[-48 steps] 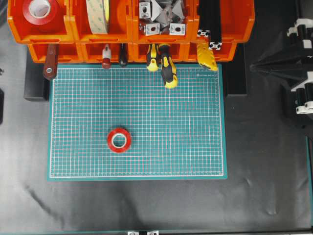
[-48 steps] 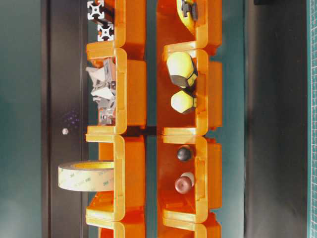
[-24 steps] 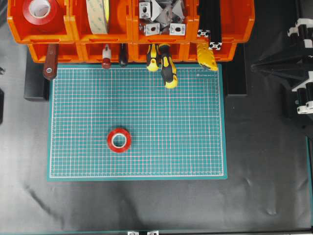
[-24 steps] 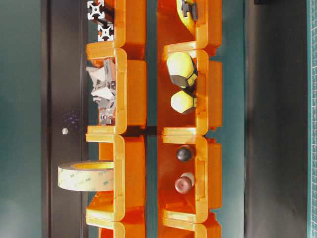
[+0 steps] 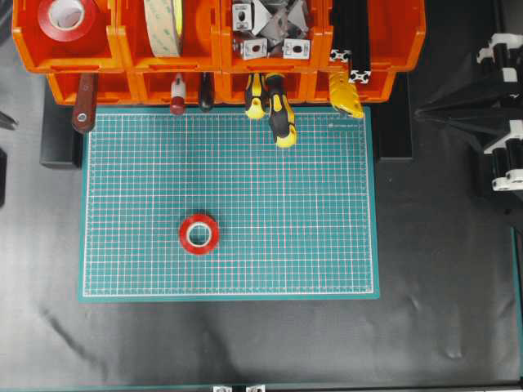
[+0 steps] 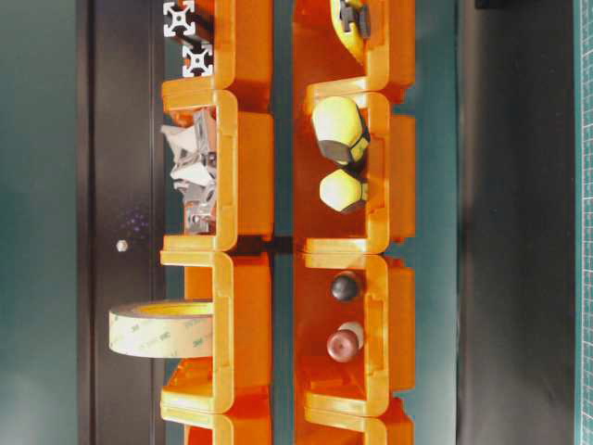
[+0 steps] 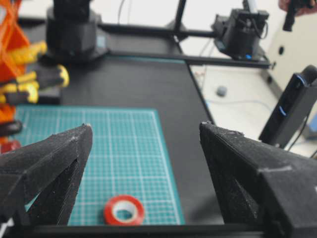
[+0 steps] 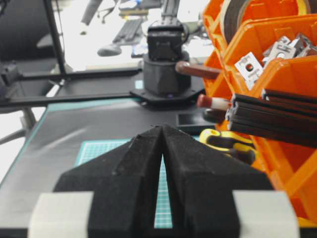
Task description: Pick vinyl tape from container rack with left arm.
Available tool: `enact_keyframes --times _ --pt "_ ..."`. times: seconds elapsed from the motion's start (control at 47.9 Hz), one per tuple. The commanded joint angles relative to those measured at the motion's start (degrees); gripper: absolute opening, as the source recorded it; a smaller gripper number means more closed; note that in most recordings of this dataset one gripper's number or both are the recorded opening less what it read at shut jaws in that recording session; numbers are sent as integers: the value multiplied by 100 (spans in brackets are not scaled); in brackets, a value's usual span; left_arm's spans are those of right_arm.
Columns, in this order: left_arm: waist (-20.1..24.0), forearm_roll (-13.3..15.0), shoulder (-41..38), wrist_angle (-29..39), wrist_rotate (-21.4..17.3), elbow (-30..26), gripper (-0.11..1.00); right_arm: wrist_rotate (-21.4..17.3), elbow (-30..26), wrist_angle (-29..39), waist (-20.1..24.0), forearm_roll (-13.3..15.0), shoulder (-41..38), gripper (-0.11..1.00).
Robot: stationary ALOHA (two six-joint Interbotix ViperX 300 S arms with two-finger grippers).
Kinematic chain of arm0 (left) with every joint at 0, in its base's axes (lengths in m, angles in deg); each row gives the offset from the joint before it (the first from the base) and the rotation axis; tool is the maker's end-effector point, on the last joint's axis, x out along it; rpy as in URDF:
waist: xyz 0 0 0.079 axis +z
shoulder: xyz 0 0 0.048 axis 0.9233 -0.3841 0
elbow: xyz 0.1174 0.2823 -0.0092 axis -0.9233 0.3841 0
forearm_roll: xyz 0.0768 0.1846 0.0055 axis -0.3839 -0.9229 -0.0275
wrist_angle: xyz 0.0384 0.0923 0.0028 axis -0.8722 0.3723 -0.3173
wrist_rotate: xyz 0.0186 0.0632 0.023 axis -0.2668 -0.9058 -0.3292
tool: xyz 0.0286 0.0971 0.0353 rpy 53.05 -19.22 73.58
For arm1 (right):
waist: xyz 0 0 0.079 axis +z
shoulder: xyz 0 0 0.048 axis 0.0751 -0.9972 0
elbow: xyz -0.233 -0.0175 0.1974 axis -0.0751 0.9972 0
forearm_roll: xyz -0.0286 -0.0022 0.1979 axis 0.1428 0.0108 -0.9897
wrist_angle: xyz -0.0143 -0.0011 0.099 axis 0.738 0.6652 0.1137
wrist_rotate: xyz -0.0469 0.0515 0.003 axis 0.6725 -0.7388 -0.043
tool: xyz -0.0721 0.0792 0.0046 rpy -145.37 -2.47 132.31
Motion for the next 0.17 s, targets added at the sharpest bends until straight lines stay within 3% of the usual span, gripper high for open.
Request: enact_keyframes --times 0.0,0.146 --pt "9 0 -105 -70 123 0 84 53 -105 -132 167 0 0 0" --pt "9 0 -246 -123 62 88 84 88 -123 -211 185 26 35 0"
